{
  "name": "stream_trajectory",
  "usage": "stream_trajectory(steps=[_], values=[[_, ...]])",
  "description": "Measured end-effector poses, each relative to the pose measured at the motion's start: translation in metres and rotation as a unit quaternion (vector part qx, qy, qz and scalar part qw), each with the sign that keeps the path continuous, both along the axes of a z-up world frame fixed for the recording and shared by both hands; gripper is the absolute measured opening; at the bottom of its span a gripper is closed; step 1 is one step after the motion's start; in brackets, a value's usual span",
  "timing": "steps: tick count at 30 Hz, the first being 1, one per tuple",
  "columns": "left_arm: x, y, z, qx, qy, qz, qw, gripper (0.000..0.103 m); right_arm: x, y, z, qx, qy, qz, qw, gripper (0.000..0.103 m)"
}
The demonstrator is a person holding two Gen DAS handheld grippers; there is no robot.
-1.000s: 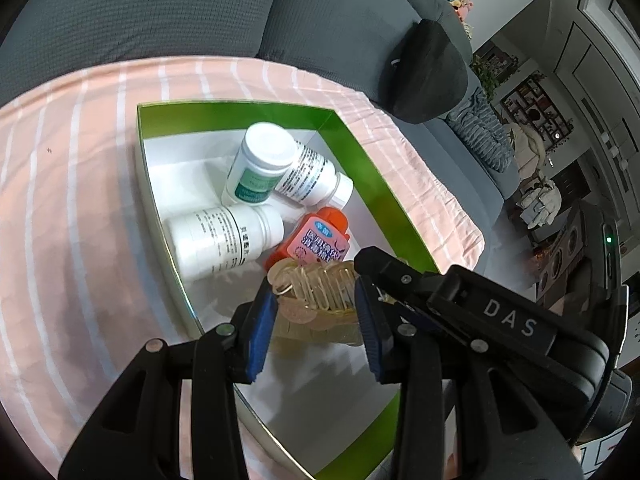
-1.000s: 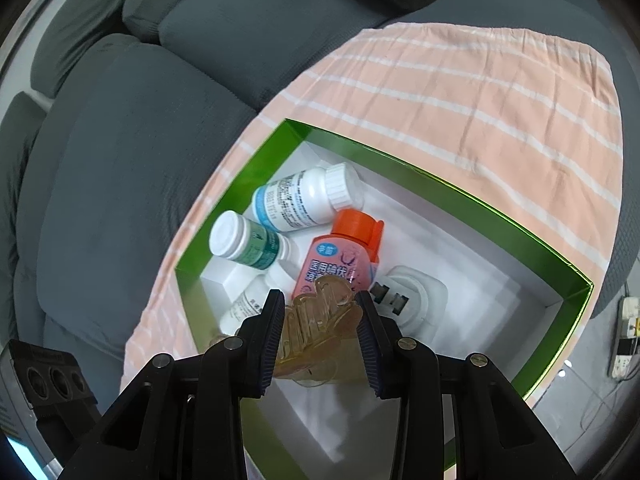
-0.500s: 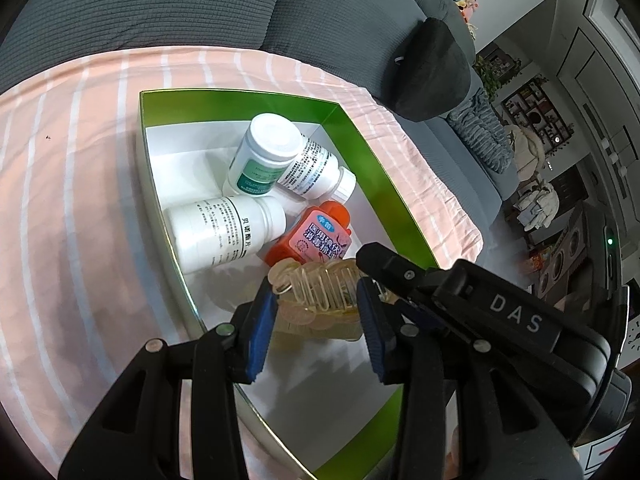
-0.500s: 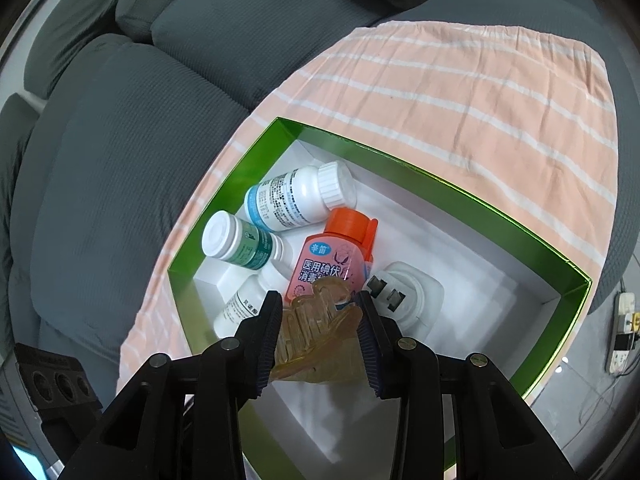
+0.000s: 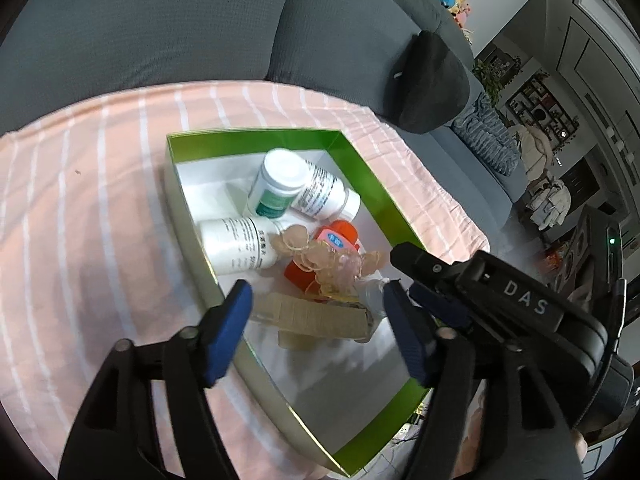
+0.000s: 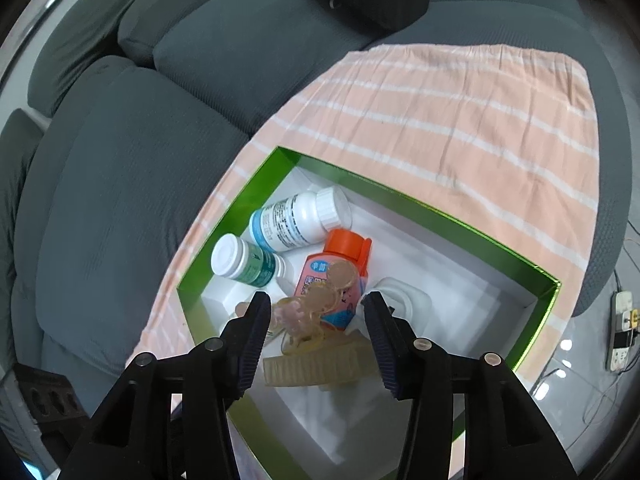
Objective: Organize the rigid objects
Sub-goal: 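Open the right gripper to drop the hair clip and withdraw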
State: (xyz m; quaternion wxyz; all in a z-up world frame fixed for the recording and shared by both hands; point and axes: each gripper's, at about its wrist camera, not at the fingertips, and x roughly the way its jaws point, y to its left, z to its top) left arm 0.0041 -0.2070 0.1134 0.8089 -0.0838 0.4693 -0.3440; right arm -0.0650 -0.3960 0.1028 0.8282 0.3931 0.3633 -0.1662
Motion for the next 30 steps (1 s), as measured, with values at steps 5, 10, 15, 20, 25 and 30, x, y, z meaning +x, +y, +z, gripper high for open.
stream_trajectory(steps=[5,10,15,20,25,30], values=[[-0.006,0.006,0.013,-0.002,-0.015,0.006,0.9999,0.085,-0.004,0.004,0.009,-0.015,-0.012,-0.004,1.0,0.069],[-0.015,0.007,0.028,0.001,-0.037,0.006,0.9993,0.088,-0.015,0.009,0.024,-0.033,-0.028,-0.013,0.999,0.078],[-0.023,0.011,0.04,0.006,-0.057,0.008,0.9983,0.092,-0.024,0.014,0.038,-0.063,-0.035,-0.02,0.997,0.087],[-0.028,0.013,0.043,0.0,-0.065,0.009,0.9978,0.102,-0.035,0.017,0.05,-0.077,-0.048,-0.025,0.996,0.09],[-0.031,0.014,0.043,0.006,-0.066,0.012,0.9977,0.102,-0.04,0.021,0.058,-0.11,-0.038,-0.037,0.992,0.09],[-0.032,0.018,0.043,0.001,-0.061,0.014,0.998,0.102,-0.042,0.024,0.062,-0.119,-0.04,-0.04,0.991,0.09]])
